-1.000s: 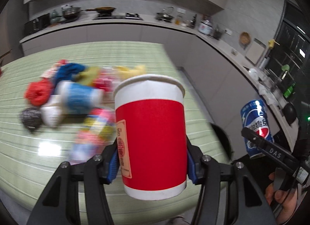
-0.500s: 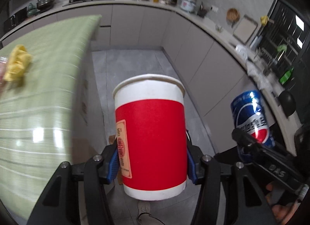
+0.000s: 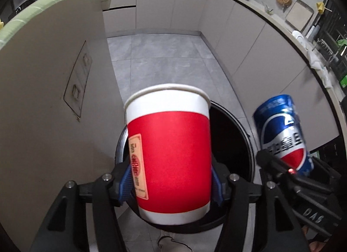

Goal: Collect trash
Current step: 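Carry the red cup and Pepsi can to the black bucket and release both, then return both open tools to the table over the remaining trash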

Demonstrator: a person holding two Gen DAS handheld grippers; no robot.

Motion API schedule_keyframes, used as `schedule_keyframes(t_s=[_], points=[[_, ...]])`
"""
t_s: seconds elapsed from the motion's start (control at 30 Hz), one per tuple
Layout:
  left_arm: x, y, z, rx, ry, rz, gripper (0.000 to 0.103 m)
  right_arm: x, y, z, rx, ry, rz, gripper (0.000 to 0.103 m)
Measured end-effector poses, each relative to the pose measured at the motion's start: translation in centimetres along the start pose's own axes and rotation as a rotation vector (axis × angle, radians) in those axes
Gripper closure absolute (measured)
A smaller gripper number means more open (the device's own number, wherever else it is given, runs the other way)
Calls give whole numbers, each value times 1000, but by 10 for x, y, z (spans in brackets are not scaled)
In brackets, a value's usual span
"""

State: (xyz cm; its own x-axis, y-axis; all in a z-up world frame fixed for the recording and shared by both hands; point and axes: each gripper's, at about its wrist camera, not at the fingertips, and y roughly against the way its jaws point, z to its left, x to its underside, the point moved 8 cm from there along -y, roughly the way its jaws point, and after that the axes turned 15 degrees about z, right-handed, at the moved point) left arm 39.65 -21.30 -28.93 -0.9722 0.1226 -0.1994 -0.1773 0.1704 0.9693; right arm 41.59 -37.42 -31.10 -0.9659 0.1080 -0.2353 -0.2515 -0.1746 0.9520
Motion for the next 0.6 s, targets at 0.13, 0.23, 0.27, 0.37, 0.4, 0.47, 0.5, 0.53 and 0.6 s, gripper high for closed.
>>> schedule_keyframes(t_s=[0.13,0.23,0.27,0.37,0.4,0.47,0.5,0.53,0.6], points=[[-5,-11,1,9,76,76,29,-6,-30,1,-25,26,95,27],[-6,-4,8,33,132,77,29,-12,-25,-8,-38,13,84,23],[-6,2,9,35,141,61,29,-14,-19,-10,-46,8,68,23],[-5,26,7,19,130,1,29,-21,4,-20,-42,-25,16,23],[-6,33,4,10,123,-6,29,-23,13,-24,-42,-42,-4,23],[-7,51,-1,12,103,-13,29,-25,29,-31,-39,-71,-24,23],[-6,66,-4,11,96,-20,29,-26,38,-31,-37,-81,-30,23],[-4,80,-9,22,86,-29,29,-24,48,-27,-37,-89,-38,23],[0,104,-13,19,65,-47,29,-24,66,-23,-37,-96,-52,23]])
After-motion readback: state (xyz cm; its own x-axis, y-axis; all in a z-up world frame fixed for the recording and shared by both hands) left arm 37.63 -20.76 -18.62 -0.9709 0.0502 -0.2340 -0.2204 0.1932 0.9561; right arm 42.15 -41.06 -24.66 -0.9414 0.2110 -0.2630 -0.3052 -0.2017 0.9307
